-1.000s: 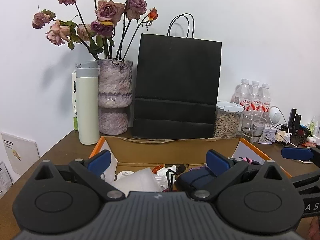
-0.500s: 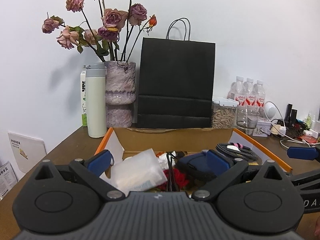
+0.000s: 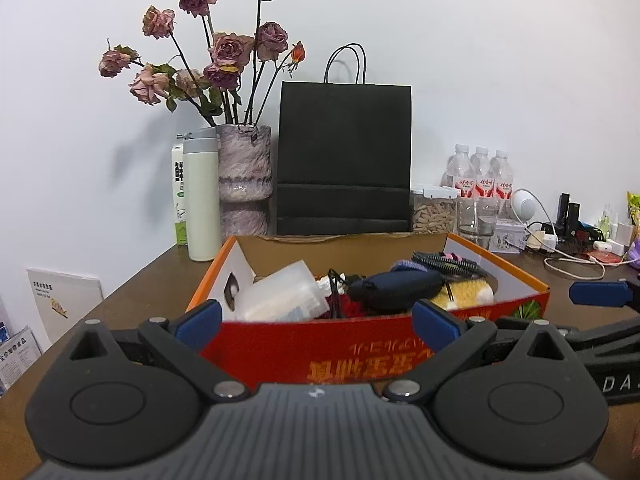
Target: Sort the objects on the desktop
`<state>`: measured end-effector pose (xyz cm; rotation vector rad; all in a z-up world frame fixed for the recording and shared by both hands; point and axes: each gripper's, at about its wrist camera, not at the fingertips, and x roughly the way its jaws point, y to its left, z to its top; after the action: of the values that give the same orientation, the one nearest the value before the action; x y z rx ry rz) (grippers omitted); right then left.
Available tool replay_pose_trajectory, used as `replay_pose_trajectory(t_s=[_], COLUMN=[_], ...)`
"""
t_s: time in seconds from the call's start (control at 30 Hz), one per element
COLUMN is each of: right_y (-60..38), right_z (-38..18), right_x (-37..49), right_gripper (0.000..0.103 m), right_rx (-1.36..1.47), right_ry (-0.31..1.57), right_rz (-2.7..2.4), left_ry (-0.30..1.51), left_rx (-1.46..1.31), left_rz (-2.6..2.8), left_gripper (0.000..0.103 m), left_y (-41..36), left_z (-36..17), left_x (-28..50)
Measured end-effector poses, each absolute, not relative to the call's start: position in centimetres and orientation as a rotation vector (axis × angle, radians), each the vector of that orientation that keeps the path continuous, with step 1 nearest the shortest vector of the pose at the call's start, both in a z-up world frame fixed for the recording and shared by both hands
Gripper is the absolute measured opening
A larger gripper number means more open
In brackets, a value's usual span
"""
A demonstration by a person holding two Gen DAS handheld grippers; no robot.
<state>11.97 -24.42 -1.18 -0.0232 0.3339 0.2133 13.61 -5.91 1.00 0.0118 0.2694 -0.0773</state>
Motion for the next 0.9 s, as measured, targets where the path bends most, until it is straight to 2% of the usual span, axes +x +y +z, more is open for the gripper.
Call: replay_pose_trajectory(t_s=[0.9], right_y=[-24.0], right_z=[-1.8], right_x=[10.8], right_gripper=[0.103], right_rx=[-0.035], right_ry=[0.333], right_rz=[0.225], left_ry=[0.273], left_rx=[0.047], left_rz=[-0.040], left_gripper=[0.103], left_y=[-6.2], left_z=[0.5], left_x=[12.2])
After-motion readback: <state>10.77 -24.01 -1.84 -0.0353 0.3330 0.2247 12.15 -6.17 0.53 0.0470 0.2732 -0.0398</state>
